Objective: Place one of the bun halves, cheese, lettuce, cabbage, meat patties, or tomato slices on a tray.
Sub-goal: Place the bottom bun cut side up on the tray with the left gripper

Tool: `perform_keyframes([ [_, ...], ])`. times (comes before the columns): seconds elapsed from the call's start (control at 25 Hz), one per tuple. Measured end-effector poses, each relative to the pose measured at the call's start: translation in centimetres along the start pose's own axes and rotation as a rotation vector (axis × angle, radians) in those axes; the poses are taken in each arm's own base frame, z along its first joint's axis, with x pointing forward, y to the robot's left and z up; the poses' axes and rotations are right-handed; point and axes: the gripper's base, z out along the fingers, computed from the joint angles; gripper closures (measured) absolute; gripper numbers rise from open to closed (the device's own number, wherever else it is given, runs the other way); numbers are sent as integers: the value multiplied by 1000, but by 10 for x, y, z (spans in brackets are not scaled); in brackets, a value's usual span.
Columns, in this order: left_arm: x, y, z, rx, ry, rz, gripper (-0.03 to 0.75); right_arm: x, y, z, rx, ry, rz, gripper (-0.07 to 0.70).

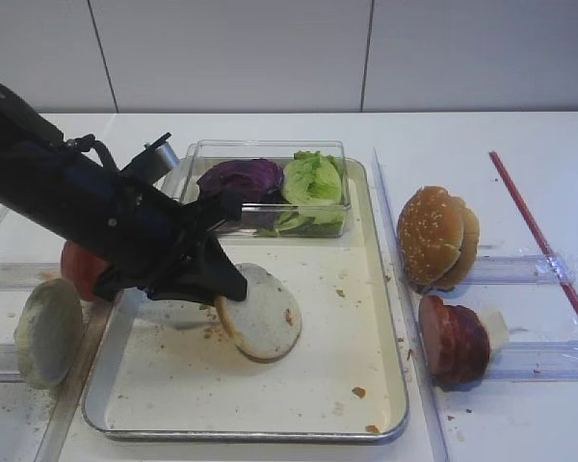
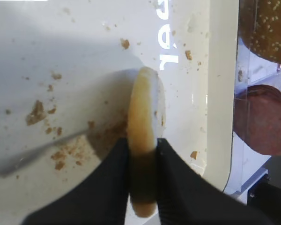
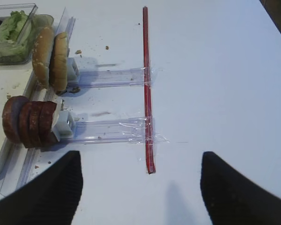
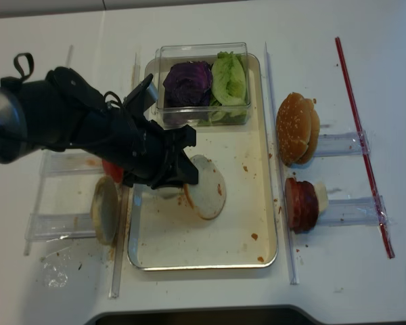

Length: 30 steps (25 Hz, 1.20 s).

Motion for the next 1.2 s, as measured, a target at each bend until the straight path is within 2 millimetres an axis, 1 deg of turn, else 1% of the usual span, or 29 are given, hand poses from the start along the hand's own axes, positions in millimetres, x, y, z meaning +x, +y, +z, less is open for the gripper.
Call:
perform_keyframes([
  [0.12,1,0,0,-5,7,13,577,0,0,0,0,0,0,105],
  [0.2,1,1,0,-6,12,18,520,0,0,0,0,0,0,105],
  [0.28,1,1,0,-6,12,18,452,0,0,0,0,0,0,105],
  [0.44,2,0,0,-3,18,18,279,0,0,0,0,0,0,105],
  [0.48,2,0,0,0,26,17,203,0,0,0,0,0,0,105],
  [0.56,3,0,0,1,31,18,165,0,0,0,0,0,0,105],
  [0.64,3,0,0,1,31,21,148,0,0,0,0,0,0,105],
  [0.88,7,-1,-1,13,75,48,139,0,0,0,0,0,0,105],
  [1.04,0,-6,-6,-8,82,111,139,0,0,0,0,0,0,105],
  [1.2,-9,-16,-17,-48,100,136,139,0,0,0,0,0,0,105],
])
